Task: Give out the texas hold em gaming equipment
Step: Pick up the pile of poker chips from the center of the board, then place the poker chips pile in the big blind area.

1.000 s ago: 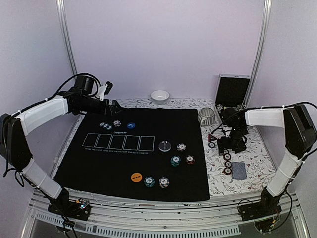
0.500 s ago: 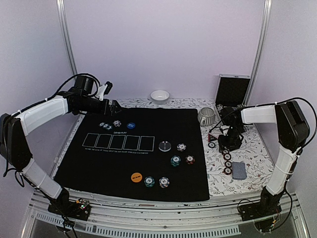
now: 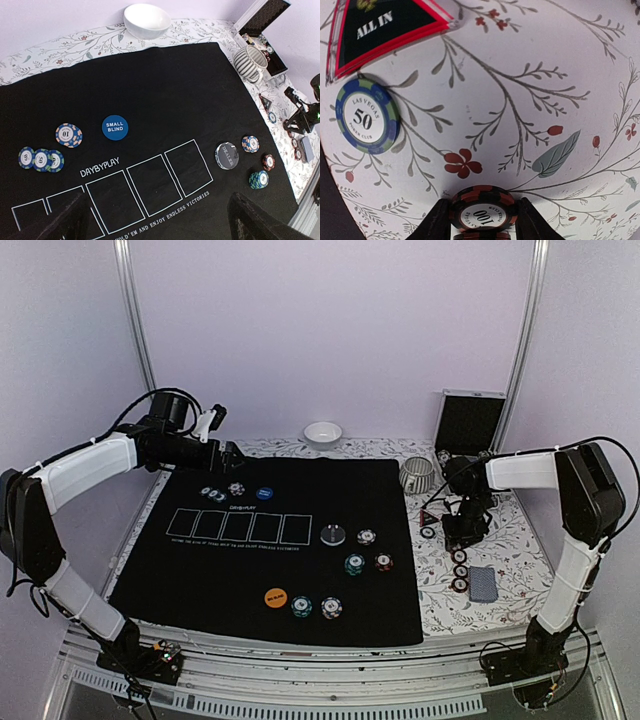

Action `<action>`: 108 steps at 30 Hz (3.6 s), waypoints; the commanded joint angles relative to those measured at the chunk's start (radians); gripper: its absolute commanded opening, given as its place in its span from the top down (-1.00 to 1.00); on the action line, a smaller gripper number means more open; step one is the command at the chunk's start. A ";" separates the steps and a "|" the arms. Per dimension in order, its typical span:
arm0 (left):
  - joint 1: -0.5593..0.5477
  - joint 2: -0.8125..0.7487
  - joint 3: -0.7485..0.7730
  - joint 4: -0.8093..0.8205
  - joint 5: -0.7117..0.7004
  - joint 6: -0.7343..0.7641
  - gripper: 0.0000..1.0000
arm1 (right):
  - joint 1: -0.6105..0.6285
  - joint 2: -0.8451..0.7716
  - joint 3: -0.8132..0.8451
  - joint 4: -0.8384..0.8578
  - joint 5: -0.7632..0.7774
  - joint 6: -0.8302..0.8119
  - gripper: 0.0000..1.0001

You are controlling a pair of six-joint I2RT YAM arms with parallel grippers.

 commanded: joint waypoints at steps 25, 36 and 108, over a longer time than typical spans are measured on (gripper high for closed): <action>0.018 -0.009 -0.010 0.014 0.013 -0.004 -0.96 | 0.465 -0.108 0.342 -0.206 -0.018 0.005 0.60; 0.020 -0.017 -0.010 0.014 0.018 -0.006 -0.96 | 0.807 0.123 0.426 -0.281 -0.088 -0.025 0.70; 0.035 -0.011 -0.012 0.014 0.024 -0.005 -0.96 | 0.935 0.284 0.979 -0.120 -0.057 -0.133 -0.42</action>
